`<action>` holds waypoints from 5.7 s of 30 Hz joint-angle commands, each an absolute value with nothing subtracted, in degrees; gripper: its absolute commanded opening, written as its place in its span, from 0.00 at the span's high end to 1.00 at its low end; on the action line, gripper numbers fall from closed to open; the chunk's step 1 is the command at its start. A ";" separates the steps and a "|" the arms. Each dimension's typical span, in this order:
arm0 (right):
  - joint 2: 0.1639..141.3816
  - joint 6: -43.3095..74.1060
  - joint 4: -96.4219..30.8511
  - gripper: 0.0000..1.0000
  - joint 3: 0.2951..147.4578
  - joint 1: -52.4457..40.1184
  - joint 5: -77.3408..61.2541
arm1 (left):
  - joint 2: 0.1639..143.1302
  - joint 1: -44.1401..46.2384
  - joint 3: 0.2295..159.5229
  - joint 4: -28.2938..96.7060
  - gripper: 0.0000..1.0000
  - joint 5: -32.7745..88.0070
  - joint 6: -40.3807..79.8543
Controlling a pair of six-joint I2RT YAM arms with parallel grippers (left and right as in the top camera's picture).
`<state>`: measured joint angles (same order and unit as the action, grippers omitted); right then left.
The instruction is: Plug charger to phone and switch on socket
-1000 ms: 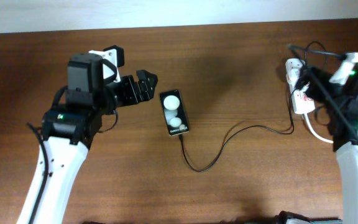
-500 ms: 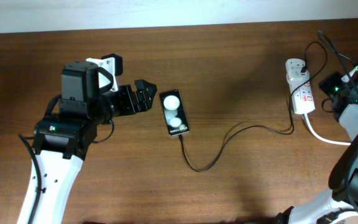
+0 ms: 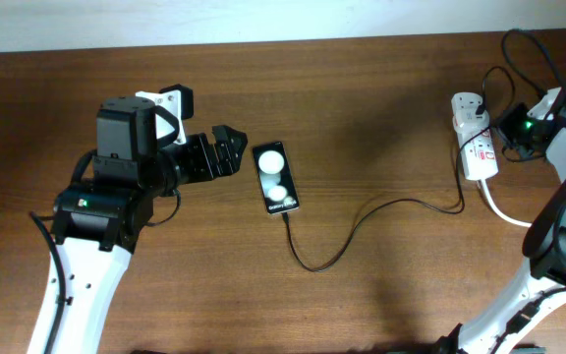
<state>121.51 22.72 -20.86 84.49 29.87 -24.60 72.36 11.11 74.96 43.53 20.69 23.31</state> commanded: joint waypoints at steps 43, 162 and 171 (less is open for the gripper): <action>124.49 22.35 -31.09 0.96 90.91 26.81 -14.31 | 71.66 10.85 75.07 44.71 0.01 20.16 22.17; 36.10 -7.42 -40.23 0.01 40.64 -7.44 -32.29 | 16.03 11.33 49.84 58.83 0.01 2.13 14.44; 36.10 -7.42 -40.23 0.01 40.66 -7.44 -32.29 | 0.34 -1.98 15.27 15.92 0.01 12.97 14.46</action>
